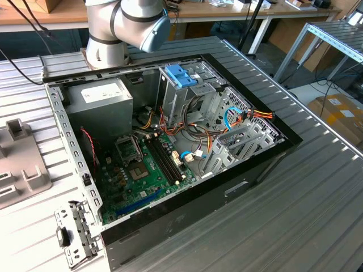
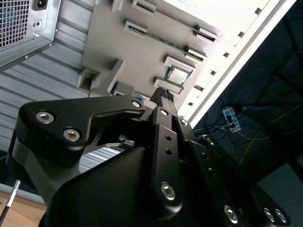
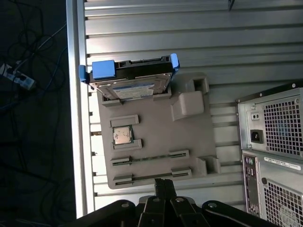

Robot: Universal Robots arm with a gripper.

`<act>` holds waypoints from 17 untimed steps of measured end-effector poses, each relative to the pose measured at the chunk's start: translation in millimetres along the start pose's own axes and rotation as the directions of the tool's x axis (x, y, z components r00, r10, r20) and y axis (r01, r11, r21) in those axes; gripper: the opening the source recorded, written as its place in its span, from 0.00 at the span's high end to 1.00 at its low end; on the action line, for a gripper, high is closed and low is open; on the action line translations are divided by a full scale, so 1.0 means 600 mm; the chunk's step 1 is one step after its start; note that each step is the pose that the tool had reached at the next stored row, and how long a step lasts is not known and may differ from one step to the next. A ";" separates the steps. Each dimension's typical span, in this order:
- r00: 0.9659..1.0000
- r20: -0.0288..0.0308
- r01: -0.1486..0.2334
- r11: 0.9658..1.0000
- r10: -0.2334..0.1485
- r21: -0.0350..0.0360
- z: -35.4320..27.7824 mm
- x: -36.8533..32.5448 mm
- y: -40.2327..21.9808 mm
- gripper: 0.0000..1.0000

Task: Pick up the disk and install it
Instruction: 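Reach for the disk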

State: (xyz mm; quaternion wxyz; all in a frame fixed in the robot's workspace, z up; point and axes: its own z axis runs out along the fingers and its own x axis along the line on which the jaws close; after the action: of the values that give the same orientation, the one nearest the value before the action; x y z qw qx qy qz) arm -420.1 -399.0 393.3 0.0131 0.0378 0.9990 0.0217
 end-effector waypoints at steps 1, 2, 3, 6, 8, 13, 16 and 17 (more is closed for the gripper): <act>1.000 0.000 0.000 1.000 0.000 0.000 0.000 0.002 0.000 0.89; 1.000 0.000 0.000 1.000 0.000 0.000 0.000 0.003 0.000 0.89; 1.000 0.000 0.000 1.000 0.000 0.000 0.000 0.005 0.000 0.89; 1.000 0.000 0.000 1.000 0.000 0.000 0.000 0.011 -0.001 0.89; 1.000 0.000 0.000 1.000 0.000 0.000 0.000 0.014 -0.001 0.89; 1.000 0.000 0.000 1.000 0.000 0.000 0.000 0.022 -0.002 0.89; 1.000 0.000 0.000 1.000 0.000 0.000 -0.001 0.029 -0.002 0.89; 1.000 0.000 0.000 1.000 0.000 0.000 -0.001 0.031 -0.002 0.89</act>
State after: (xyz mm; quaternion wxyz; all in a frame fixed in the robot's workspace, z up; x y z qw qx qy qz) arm -438.7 -398.9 393.4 0.0130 0.0379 0.9990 0.0217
